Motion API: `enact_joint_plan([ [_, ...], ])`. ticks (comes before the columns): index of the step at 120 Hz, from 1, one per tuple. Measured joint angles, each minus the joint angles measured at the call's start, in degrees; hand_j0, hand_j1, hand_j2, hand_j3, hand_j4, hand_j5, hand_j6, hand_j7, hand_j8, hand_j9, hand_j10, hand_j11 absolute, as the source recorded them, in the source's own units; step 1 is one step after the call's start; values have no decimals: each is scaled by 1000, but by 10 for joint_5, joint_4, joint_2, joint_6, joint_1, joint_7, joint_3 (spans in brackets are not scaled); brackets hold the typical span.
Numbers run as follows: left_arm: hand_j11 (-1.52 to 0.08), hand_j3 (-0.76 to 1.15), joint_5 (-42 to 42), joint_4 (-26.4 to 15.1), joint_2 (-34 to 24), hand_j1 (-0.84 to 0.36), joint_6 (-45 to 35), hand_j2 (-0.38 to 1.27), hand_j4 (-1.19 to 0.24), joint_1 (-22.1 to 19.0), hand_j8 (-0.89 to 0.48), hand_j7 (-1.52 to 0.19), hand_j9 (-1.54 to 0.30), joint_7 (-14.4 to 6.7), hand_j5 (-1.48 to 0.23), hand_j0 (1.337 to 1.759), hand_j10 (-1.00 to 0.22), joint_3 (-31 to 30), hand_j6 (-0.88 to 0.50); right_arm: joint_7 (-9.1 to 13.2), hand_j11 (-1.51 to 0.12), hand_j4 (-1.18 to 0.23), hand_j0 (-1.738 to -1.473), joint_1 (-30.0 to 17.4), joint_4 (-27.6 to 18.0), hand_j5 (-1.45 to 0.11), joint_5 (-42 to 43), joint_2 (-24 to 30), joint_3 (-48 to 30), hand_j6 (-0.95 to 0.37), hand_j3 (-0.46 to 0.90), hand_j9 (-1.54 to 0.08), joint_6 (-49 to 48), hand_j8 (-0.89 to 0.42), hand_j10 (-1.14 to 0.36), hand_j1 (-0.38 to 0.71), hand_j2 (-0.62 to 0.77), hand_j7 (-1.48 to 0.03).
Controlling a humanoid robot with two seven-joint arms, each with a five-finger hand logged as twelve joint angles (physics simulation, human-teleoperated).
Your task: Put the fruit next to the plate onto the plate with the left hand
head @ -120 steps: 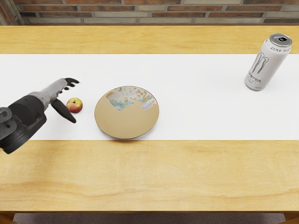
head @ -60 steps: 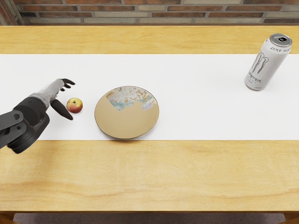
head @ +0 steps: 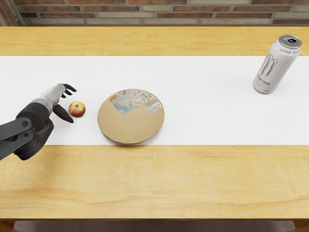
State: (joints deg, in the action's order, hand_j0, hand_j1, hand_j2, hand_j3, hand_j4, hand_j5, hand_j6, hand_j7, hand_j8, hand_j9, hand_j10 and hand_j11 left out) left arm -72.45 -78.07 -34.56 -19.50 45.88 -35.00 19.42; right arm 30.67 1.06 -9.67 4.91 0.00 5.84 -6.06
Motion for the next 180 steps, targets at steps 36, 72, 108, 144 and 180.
enact_joint_plan([
  [36, -507, 0, -3, 3, 21, -116, -2, 82, -393, 2, -394, -507, -507, 0, -508, 1658, -393, -2, -394, 0, 0, 0, -1658, 0, 0, 0, 0, 0, 0, 0, 0, 0, 0, 0, 0, -349, 0, 0],
  [72, -534, 0, -4, 3, 33, -141, -2, 86, -413, 3, -414, -535, -534, 0, -535, 1658, -413, -5, -414, 0, 0, 0, -1658, 0, 0, 0, 0, 0, 0, 0, 0, 0, 0, 0, 0, -349, 0, 0],
  [108, -604, 0, -4, 6, 34, -206, -2, 97, -467, 2, -467, -605, -604, 0, -605, 1658, -467, -6, -467, 0, 0, 0, -1658, 0, 0, 0, 0, 0, 0, 0, 0, 0, 0, 0, 0, -349, 0, 0],
  [144, -744, 188, -9, 24, 42, -301, -2, 58, -576, 4, -457, -730, -743, 0, -714, 1635, -560, -14, -474, 0, 0, 0, -1658, 3, 1, 0, 0, 0, 0, 0, 0, 0, 0, 0, 0, -349, 0, 0],
  [180, -1029, 222, 2, 9, 39, -466, -2, 216, -740, 8, -265, -1007, -1020, 1, -994, 1546, -539, -14, -301, 0, 0, 0, -1658, 3, 1, 0, 0, 0, 0, 0, 0, 0, 0, 0, 0, -349, 0, 0],
])
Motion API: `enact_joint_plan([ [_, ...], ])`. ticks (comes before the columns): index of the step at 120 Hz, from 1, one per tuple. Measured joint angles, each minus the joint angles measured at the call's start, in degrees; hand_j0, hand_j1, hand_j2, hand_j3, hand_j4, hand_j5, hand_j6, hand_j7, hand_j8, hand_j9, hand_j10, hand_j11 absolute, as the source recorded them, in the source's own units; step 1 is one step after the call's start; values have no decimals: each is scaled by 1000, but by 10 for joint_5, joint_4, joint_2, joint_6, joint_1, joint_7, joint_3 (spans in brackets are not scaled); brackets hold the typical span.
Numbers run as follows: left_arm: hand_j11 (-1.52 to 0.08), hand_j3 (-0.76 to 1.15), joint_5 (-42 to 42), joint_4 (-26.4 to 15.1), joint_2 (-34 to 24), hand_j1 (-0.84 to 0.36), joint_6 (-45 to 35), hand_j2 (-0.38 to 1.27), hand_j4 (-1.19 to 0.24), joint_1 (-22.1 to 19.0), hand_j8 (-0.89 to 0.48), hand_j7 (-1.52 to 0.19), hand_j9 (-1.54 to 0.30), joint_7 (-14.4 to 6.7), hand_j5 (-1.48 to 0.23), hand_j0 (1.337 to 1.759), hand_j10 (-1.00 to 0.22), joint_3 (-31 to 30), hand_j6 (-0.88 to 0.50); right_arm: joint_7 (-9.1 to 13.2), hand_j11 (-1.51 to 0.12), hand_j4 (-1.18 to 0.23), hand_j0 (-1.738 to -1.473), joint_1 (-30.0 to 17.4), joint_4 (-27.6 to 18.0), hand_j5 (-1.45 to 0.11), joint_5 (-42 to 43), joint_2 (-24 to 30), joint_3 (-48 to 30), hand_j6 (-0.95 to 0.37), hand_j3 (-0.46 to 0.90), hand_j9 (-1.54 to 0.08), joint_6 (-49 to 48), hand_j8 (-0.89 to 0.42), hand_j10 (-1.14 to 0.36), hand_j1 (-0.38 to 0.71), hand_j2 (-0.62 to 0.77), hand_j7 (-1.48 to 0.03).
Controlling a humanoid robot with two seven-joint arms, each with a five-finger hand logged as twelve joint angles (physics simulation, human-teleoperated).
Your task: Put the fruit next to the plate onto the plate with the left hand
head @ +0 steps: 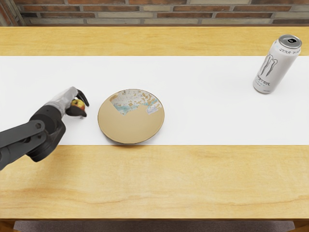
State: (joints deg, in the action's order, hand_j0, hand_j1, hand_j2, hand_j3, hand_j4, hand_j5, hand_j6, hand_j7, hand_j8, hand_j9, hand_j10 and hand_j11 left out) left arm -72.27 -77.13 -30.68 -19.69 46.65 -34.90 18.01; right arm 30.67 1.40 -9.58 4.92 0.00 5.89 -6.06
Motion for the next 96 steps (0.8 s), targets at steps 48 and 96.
enact_joint_plan([
  [48, -1149, 31, 30, -113, -108, -499, -1, 321, -839, 2, -138, -1141, -1159, 1, -1144, 1639, -431, 34, -208, 0, 0, 0, -1658, 3, 0, 0, 0, 0, -1, 0, 0, 0, 0, 0, 0, -349, 0, 0],
  [96, -1171, 4, 105, -224, -102, -506, 5, 388, -832, 42, -112, -1208, -1227, 0, -1212, 1647, -432, 46, -208, 0, 0, 0, -1658, 4, -1, 0, 0, 0, 0, 0, 0, 0, 0, 0, 0, -349, 0, 0],
])
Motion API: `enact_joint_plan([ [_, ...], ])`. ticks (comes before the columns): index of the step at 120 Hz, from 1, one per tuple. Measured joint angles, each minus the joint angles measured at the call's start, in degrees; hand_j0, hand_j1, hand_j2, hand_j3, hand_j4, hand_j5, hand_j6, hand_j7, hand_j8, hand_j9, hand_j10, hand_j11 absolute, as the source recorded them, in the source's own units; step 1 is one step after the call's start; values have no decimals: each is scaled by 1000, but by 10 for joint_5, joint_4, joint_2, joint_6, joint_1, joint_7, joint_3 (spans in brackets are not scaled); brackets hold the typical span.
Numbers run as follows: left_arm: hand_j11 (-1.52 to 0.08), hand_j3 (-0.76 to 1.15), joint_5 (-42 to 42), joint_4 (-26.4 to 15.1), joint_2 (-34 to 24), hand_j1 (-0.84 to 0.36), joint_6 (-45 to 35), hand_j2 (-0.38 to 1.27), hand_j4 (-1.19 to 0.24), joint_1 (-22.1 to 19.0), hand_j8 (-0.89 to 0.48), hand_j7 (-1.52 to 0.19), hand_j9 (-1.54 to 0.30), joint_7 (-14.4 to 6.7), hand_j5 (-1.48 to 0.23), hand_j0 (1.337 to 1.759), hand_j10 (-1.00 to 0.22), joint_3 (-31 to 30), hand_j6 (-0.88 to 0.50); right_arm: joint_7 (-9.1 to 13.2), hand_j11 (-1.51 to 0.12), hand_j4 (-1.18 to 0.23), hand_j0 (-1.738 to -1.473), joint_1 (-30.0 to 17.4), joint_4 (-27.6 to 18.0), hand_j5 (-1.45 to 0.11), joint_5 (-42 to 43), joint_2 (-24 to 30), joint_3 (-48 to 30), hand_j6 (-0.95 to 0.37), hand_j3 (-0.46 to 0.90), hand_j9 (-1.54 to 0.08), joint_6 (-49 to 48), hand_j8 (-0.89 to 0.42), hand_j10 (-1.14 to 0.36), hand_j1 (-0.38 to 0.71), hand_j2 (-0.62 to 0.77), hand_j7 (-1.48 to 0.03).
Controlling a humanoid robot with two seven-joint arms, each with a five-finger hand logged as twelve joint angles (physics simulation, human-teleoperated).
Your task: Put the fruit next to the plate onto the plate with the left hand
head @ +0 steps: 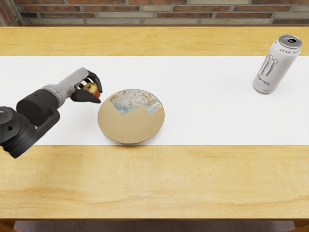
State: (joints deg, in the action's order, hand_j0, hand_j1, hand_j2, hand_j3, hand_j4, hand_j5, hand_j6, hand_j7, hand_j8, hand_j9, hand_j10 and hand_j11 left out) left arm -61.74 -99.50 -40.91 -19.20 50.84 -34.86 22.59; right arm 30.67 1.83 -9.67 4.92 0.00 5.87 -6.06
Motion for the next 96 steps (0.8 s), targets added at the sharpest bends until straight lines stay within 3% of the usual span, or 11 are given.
enact_joint_plan([
  [45, -1173, 1, 46, 5, 105, -479, 4, 346, -822, 24, -116, -1223, -1246, 0, -1245, 1648, -441, -8, -215, 0, 0, 0, -1658, 0, -1, 0, 0, 0, 0, 0, 0, 0, -1, 0, 0, -349, 0, 0],
  [66, -1176, 0, 45, 90, 162, -489, 5, 423, -815, 36, -102, -1239, -1254, 0, -1259, 1647, -447, -30, -222, 0, 0, 0, -1658, 0, -1, 0, 0, 0, 0, 0, 0, 0, -1, 0, 0, -349, 0, 0],
  [75, -1177, 0, 43, 123, 169, -480, 6, 362, -818, 41, -121, -1237, -1260, 0, -1253, 1647, -437, -34, -224, 0, 0, 0, -1658, 0, -1, 0, 0, 0, 0, 0, 0, 0, -1, 0, 0, -349, 0, 0],
  [96, -1176, 0, 42, 162, 194, -456, 8, 336, -819, 50, -116, -1247, -1273, -1, -1252, 1646, -459, -38, -234, 0, 0, 0, -1658, 0, 0, 0, 0, 0, 0, 0, 0, 0, -1, 0, 0, -349, 0, 0],
])
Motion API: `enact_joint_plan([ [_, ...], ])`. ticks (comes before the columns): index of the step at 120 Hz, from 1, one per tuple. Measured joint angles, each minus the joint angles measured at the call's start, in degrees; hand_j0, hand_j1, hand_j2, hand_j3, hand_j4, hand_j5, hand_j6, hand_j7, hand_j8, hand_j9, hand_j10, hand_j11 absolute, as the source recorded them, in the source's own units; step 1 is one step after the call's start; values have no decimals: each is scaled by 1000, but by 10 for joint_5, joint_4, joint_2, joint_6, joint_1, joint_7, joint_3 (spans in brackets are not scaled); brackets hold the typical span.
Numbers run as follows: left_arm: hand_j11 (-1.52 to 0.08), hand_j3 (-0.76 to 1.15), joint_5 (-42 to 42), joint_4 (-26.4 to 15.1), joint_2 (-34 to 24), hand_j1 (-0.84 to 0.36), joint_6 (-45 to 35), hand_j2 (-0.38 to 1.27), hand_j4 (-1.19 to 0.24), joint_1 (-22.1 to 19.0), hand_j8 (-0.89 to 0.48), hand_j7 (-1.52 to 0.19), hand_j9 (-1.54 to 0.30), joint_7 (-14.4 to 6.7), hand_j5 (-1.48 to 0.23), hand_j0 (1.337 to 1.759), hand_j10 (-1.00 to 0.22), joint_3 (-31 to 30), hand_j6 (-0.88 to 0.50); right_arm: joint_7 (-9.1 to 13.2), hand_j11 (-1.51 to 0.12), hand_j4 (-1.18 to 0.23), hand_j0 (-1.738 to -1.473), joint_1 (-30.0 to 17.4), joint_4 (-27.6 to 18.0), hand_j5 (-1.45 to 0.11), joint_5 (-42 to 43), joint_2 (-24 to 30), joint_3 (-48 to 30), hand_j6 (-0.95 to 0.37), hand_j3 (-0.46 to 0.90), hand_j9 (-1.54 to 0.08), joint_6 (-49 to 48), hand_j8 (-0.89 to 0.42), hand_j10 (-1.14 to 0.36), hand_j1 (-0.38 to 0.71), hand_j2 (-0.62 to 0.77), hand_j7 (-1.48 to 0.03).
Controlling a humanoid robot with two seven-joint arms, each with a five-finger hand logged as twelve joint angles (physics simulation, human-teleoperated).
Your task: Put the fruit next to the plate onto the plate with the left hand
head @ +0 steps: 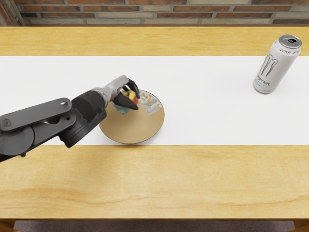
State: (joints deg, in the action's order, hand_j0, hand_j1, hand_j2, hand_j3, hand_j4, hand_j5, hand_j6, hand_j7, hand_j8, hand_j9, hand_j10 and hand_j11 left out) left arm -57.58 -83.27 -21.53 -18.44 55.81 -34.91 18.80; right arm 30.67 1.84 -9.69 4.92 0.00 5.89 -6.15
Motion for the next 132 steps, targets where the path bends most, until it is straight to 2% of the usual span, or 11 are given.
enact_joint_plan([
  [7, -1158, 0, -2, 7, 7, -448, 0, 316, -813, 1, -130, -1222, -1248, 0, -1216, 1646, -467, 0, -257, 0, 0, 0, -1658, 0, 0, 0, 0, 0, 0, 0, 0, 0, 0, 0, 0, -349, 0, 0],
  [17, -911, 0, -3, 13, 32, -318, 0, 234, -639, 2, -173, -959, -978, 0, -954, 1650, -552, 3, -396, 0, 0, 0, -1658, 0, 0, 0, 0, 0, 0, 0, 0, 0, 0, 0, 0, -349, 0, 0],
  [29, -690, 0, -3, 15, 28, -173, -2, 172, -494, 2, -208, -719, -731, 0, -715, 1653, -440, 6, -345, 0, 0, 0, -1658, 0, 0, 0, 0, 0, 0, 0, 0, 0, 0, 0, 0, -349, 0, 0],
  [44, -525, 0, 0, 12, 24, -73, -3, 117, -384, 3, -229, -541, -547, -1, -539, 1655, -355, 9, -304, 0, 0, 0, -1658, 0, -1, 0, 0, 0, 0, 0, 0, 0, 0, 0, 0, -349, 0, 0],
  [53, -410, 0, 13, -3, 21, 15, -3, 89, -302, 4, -195, -421, -425, -1, -419, 1656, -282, 20, -246, 0, 0, 0, -1658, 0, -1, 0, 0, 0, 0, 0, 0, 0, 0, 0, 0, -349, 0, 0],
  [61, -316, 0, 57, -24, 15, 89, -3, 68, -234, 8, -157, -324, -327, -1, -323, 1657, -220, 35, -194, 0, 0, 0, -1658, 1, -1, 0, 0, 0, 0, 0, 0, 0, 0, 0, 0, -349, 0, 0],
  [82, -149, 0, 265, -95, 8, 225, -2, 32, -111, 37, -79, -153, -154, -1, -152, 1657, -105, 58, -94, 0, 0, 0, -1658, 3, -1, 0, 0, 0, 0, 0, 0, 0, 0, 0, 0, -349, 0, 0],
  [88, -121, 0, 350, -104, 3, 248, -2, 25, -90, 64, -65, -124, -125, -1, -123, 1658, -85, 62, -77, 0, 0, 0, -1658, 3, -2, 0, 0, 0, -1, 0, 0, 0, 0, 0, 0, -349, 0, 0],
  [103, -74, 0, 574, -115, 2, 287, 1, 15, -55, 58, -42, -75, -76, -1, -75, 1658, -53, 108, -48, 0, 0, 0, -1658, 3, -5, 0, -1, 0, -1, 0, 0, 0, -1, 0, 0, -349, 0, 0],
  [122, -44, 0, 852, -118, -87, 311, 8, 8, -33, 51, -26, -45, -45, -1, -45, 1658, -32, 144, -29, 0, 0, 0, -1658, 4, -9, 0, -1, 0, 0, 0, 0, 0, -1, 0, 0, -349, 0, 0],
  [132, -36, 0, 938, -120, -132, 318, 10, 6, -26, 49, -22, -36, -36, -1, -36, 1658, -26, 148, -24, 0, 0, 0, -1658, 4, -10, 0, -1, 0, 0, 0, 0, 0, -1, 0, 0, -349, 0, 0],
])
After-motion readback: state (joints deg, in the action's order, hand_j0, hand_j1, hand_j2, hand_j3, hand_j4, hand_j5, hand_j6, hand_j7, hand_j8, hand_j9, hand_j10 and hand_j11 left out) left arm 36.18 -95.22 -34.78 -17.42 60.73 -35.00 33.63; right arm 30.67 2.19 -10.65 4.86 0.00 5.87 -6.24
